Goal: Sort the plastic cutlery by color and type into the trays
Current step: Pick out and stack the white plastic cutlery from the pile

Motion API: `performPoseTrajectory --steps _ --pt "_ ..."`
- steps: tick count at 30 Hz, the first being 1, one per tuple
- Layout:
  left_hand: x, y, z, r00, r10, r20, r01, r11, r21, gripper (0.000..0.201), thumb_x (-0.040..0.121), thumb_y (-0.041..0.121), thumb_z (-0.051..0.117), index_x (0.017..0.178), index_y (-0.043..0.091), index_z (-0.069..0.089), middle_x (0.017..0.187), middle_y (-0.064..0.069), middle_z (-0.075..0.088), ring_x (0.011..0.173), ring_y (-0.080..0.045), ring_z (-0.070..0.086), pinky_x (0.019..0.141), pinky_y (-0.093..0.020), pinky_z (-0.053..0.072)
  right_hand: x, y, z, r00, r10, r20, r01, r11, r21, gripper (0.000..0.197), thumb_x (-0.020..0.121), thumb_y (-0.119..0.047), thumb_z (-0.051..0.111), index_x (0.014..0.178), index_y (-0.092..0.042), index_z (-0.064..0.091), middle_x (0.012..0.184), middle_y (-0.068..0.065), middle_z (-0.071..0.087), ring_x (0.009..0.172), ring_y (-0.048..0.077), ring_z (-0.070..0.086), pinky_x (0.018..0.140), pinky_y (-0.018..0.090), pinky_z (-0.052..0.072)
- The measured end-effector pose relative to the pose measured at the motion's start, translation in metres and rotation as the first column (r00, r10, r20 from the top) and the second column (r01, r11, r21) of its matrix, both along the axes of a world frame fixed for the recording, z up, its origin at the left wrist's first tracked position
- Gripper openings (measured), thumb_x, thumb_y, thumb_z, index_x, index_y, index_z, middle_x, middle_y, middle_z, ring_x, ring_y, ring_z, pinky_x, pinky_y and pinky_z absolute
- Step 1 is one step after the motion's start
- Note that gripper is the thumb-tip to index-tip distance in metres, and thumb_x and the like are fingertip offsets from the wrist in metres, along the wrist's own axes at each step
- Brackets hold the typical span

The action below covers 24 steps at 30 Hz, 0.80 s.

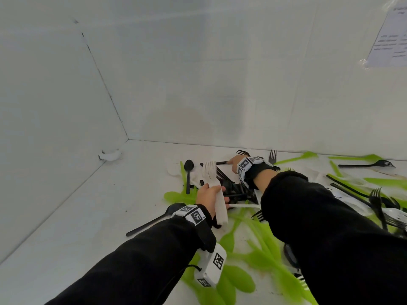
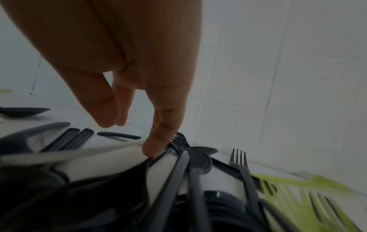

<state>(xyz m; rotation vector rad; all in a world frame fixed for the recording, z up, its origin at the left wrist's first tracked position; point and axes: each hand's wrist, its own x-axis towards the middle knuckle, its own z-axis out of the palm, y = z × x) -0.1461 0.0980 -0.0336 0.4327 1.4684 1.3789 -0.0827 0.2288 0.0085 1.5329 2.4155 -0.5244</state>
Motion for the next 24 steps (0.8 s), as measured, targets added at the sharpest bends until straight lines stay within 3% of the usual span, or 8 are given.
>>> performPoseTrajectory --steps 3,6,10,14,16,17,19,24 --pt "-0.003 0.001 -0.001 1.000 0.009 0.007 -0.009 1.000 -0.010 0.017 0.095 0.002 0.040 0.080 0.007 0.046 0.075 -0.010 0.049 0.053 -0.021 0.046 0.047 -0.026 0.043 -0.004 0.000 -0.003 0.996 0.030 0.087 -0.032 0.999 0.027 0.029 0.091 -0.010 0.052 0.118 -0.002 0.059 0.126 0.012 0.059 0.117 0.029 0.057 0.098 0.043 0.047" --pt "-0.007 0.000 -0.001 1.000 0.014 0.012 -0.014 1.000 -0.007 0.017 0.095 0.001 0.039 0.080 0.008 0.046 0.077 -0.010 0.049 0.053 -0.021 0.046 0.045 -0.025 0.042 -0.008 0.000 -0.002 0.993 0.035 0.110 -0.051 0.988 0.148 0.031 0.091 -0.011 0.053 0.120 -0.002 0.057 0.127 0.011 0.057 0.122 0.027 0.053 0.098 0.040 0.045" --pt "-0.008 -0.001 -0.002 0.999 0.039 0.032 -0.038 0.999 -0.015 0.017 0.093 0.000 0.040 0.079 0.006 0.046 0.074 -0.011 0.048 0.051 -0.022 0.045 0.043 -0.023 0.041 -0.013 0.005 -0.007 0.998 -0.050 -0.028 0.055 0.978 0.203 0.032 0.096 -0.007 0.042 0.126 0.003 0.047 0.132 0.018 0.051 0.124 0.032 0.049 0.101 0.038 0.044" --pt "-0.009 -0.005 -0.001 0.997 0.056 0.052 -0.055 0.998 -0.021 0.012 0.093 0.002 0.041 0.084 0.004 0.048 0.075 -0.013 0.047 0.052 -0.022 0.046 0.043 -0.024 0.043 -0.025 0.013 0.001 0.945 -0.170 -0.278 0.198 0.977 0.075 0.036 0.094 -0.009 0.043 0.128 0.004 0.043 0.131 0.022 0.049 0.121 0.036 0.049 0.095 0.038 0.042" --pt "-0.011 -0.008 0.000 0.996 0.064 0.062 -0.063 0.998 -0.014 0.008 0.093 0.003 0.042 0.088 0.003 0.048 0.076 -0.012 0.048 0.052 -0.021 0.046 0.043 -0.024 0.045 -0.036 0.009 0.008 0.935 -0.124 -0.332 0.144 0.989 0.037 0.025 0.093 -0.011 0.043 0.113 0.001 0.053 0.117 0.016 0.058 0.112 0.033 0.054 0.082 0.029 0.044" --pt "-0.011 -0.010 0.001 0.995 0.071 0.068 -0.071 0.997 -0.010 0.009 0.093 0.002 0.042 0.087 0.003 0.048 0.075 -0.011 0.049 0.051 -0.021 0.046 0.044 -0.025 0.044 -0.043 0.004 0.010 0.933 -0.082 -0.350 0.099 0.995 0.031 0.016 0.093 -0.012 0.044 0.095 -0.002 0.057 0.098 0.011 0.060 0.101 0.032 0.055 0.071 0.024 0.042" --pt "-0.014 -0.015 0.001 0.993 0.089 0.081 -0.088 0.996 -0.012 0.012 0.093 0.002 0.041 0.083 0.004 0.046 0.071 -0.011 0.048 0.048 -0.021 0.044 0.045 -0.025 0.041 -0.059 -0.009 0.008 0.942 0.015 -0.336 -0.005 1.000 0.029 0.027 0.093 -0.015 0.044 0.069 -0.007 0.049 0.072 0.005 0.050 0.088 0.028 0.051 0.059 0.023 0.036" --pt "-0.031 -0.028 -0.001 0.981 0.168 0.093 -0.164 0.985 -0.047 0.005 0.090 0.003 0.040 0.089 0.003 0.045 0.059 -0.010 0.043 0.034 -0.018 0.044 0.038 -0.019 0.037 -0.089 -0.028 -0.011 0.966 0.090 -0.242 -0.110 0.991 -0.072 0.023 0.095 -0.021 0.048 0.098 -0.003 0.062 0.114 0.020 0.059 0.109 0.033 0.056 0.079 0.031 0.042"
